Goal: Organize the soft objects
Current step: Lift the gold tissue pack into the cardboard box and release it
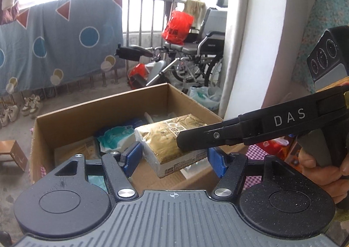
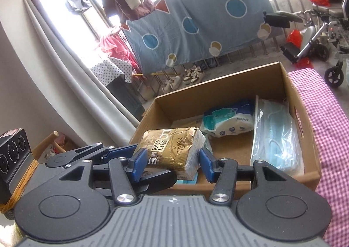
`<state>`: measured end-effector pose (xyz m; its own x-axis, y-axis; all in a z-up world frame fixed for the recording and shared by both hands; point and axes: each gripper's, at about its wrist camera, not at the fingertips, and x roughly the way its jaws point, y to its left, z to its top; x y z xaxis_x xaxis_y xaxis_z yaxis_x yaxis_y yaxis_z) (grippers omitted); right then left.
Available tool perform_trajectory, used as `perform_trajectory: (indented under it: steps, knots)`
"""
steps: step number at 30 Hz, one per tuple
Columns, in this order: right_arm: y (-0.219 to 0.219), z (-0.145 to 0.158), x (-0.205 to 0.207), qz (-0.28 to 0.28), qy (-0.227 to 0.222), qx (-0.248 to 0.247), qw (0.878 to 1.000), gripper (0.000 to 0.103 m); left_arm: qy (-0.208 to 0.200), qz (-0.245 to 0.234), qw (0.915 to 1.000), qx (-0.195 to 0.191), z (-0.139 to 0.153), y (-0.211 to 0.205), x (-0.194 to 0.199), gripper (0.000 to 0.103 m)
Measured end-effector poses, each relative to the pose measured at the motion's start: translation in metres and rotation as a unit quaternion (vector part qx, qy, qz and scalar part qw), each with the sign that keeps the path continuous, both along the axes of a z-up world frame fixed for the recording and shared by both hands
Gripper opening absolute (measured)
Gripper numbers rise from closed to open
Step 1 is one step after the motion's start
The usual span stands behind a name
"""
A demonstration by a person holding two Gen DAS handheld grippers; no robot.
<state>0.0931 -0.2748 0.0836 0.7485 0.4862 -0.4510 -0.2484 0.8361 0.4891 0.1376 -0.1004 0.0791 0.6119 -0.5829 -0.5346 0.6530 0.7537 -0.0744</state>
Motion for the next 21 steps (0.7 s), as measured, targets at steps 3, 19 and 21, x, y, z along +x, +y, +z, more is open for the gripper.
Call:
perform_trajectory:
  steps: [3,19,21]
  knots:
    - [-0.012,0.000,0.024,0.005,0.022,-0.001,1.000,0.056,0.027,-0.008,0.9996,0.006,-0.004,-0.015,0.026,0.066]
    - [-0.041,-0.032,0.155,0.045,0.158,-0.050,0.985,0.056,0.153,0.036,0.9873,0.020,-0.041,-0.018,0.131,0.065]
    - [-0.028,-0.034,0.172,0.064,0.164,-0.052,0.983,0.056,0.168,0.055,0.9840,0.026,-0.044,-0.006,0.145,0.065]
